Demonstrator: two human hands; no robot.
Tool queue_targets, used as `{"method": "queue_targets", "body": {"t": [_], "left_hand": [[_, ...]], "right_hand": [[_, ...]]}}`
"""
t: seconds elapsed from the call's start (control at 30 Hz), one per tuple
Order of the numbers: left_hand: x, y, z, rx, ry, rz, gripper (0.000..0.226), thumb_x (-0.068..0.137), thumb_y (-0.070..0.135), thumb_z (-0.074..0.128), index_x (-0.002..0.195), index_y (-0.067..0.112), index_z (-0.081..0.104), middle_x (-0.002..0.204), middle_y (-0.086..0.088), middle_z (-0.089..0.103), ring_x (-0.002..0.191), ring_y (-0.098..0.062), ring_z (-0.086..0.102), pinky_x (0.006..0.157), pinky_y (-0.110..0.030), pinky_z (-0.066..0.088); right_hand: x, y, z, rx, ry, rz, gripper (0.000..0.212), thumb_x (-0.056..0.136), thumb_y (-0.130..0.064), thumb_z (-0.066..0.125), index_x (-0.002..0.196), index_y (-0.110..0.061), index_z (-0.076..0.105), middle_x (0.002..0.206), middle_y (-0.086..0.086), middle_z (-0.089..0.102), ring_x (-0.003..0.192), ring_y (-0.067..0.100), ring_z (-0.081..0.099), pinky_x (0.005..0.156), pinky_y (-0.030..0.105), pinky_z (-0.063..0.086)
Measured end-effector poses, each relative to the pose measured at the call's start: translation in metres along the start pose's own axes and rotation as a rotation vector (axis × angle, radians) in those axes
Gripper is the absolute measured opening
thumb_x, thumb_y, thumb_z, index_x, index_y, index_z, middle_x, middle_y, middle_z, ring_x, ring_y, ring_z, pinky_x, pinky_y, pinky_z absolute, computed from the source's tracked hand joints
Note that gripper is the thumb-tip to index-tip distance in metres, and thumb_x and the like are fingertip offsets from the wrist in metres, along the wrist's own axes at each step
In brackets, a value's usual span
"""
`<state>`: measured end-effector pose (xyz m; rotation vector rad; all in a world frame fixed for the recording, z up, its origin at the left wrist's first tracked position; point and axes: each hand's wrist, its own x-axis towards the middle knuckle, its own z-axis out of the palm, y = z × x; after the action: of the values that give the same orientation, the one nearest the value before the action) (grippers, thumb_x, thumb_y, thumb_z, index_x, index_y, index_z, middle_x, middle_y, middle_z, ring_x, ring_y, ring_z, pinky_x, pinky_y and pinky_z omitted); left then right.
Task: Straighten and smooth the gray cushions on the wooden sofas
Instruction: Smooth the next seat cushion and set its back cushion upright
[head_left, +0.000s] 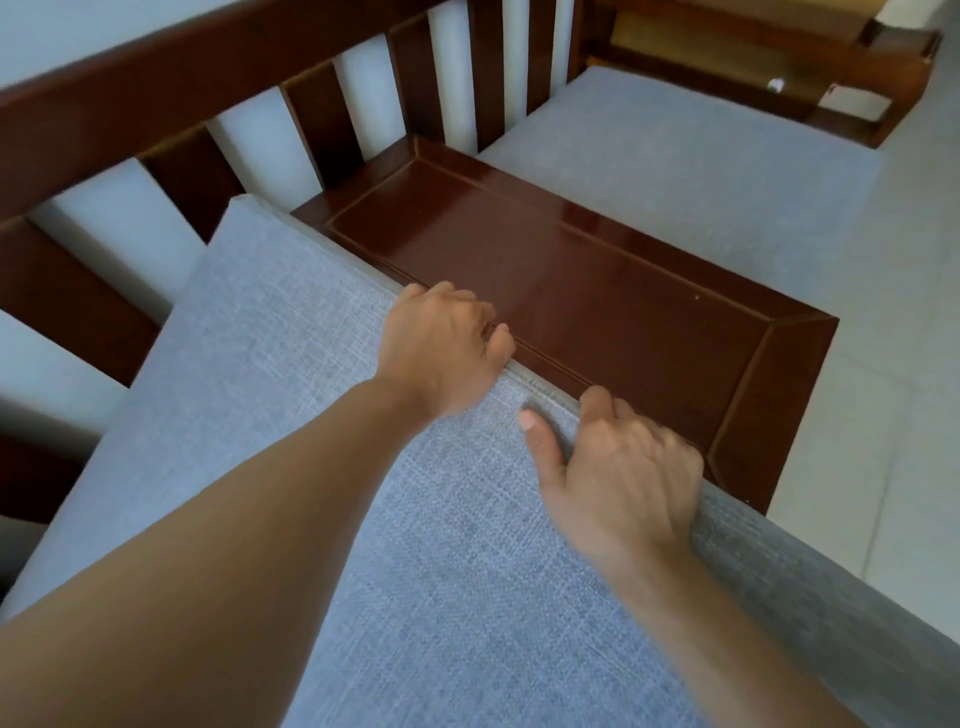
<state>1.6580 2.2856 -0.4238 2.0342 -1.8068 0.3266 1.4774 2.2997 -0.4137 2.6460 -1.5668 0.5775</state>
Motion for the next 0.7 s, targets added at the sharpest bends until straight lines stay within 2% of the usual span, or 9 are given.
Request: {"method": "queue_targets", "body": {"t": [0.23, 0.5, 0.63, 0.7], "left_hand": [[-0.004, 0.008, -0.016, -0.001, -0.027, 0.013, 0.033, 0.079, 0.033, 0.028, 0.048, 0.023, 0.022, 0.050, 0.005, 0.034, 0.057, -0.018, 0.039, 0.063, -0.030, 0.025], [-0.021, 0.009, -0.039, 0.049, 0.107, 0.012, 0.034, 0.079, 0.026, 0.037, 0.047, 0.016, 0.031, 0.046, 0.004, 0.033, 0.050, -0.017, 0.036, 0.058, -0.027, 0.020], [-0.023, 0.012, -0.042, 0.051, 0.126, 0.006, 0.035, 0.079, 0.026, 0.037, 0.047, 0.016, 0.031, 0.046, 0.004, 0.032, 0.050, -0.015, 0.034, 0.058, -0.027, 0.020], [-0.020, 0.011, -0.038, 0.046, 0.106, -0.002, 0.035, 0.079, 0.027, 0.036, 0.047, 0.016, 0.032, 0.046, 0.004, 0.033, 0.050, -0.016, 0.035, 0.058, -0.028, 0.021]], "right_hand": [[-0.007, 0.005, -0.013, 0.049, 0.009, -0.026, 0.051, 0.088, -0.055, 0.038, 0.066, -0.012, 0.054, 0.050, 0.001, 0.054, 0.038, 0.021, 0.050, 0.049, 0.020, 0.015], [-0.023, -0.004, -0.034, 0.075, 0.087, -0.054, 0.047, 0.088, -0.051, 0.042, 0.067, -0.012, 0.056, 0.050, 0.000, 0.053, 0.038, 0.018, 0.047, 0.050, 0.021, 0.019], [-0.025, -0.004, -0.034, 0.113, 0.090, -0.060, 0.047, 0.090, -0.050, 0.043, 0.068, -0.011, 0.057, 0.049, -0.001, 0.051, 0.040, 0.012, 0.034, 0.049, 0.021, 0.020], [-0.022, -0.002, -0.030, 0.102, 0.078, -0.062, 0.046, 0.090, -0.049, 0.045, 0.068, -0.011, 0.057, 0.049, 0.000, 0.052, 0.039, 0.014, 0.035, 0.050, 0.020, 0.018]]}}
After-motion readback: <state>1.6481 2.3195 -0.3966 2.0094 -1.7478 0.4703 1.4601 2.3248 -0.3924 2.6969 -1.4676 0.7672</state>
